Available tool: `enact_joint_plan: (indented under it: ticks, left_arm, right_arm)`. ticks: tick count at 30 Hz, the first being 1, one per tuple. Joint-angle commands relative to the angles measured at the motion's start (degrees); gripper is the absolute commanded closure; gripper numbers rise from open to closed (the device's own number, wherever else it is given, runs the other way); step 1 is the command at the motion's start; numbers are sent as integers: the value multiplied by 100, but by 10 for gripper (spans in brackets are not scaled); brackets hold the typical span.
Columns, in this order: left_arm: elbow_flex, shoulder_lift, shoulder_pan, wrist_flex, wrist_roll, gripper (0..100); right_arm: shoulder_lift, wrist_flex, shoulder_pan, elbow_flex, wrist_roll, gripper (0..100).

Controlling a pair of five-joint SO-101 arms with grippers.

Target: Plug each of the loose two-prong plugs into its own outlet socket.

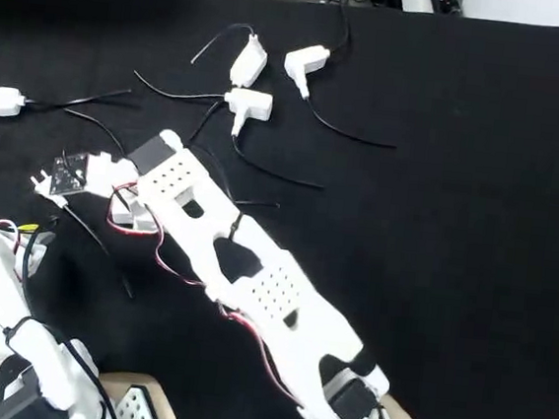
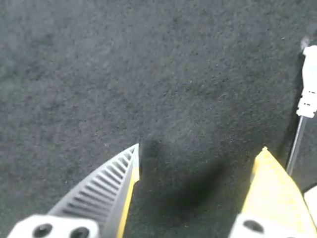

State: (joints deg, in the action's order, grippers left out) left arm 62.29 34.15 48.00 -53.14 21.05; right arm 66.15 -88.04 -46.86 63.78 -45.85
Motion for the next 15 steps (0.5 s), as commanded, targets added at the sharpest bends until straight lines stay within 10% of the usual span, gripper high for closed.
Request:
enact_joint_plan:
  ticks: [1,6,15]
  left_arm:
    - [-66,149,57,88,-35,653]
    - [-57,149,57,88,-35,653]
    - [-48,149,57,88,-35,653]
  right_arm:
    - [330,-202,-44,1138,88,831]
    - [857,-448,-18,2053,97,986]
    - [989,-905,765,3213,88,986]
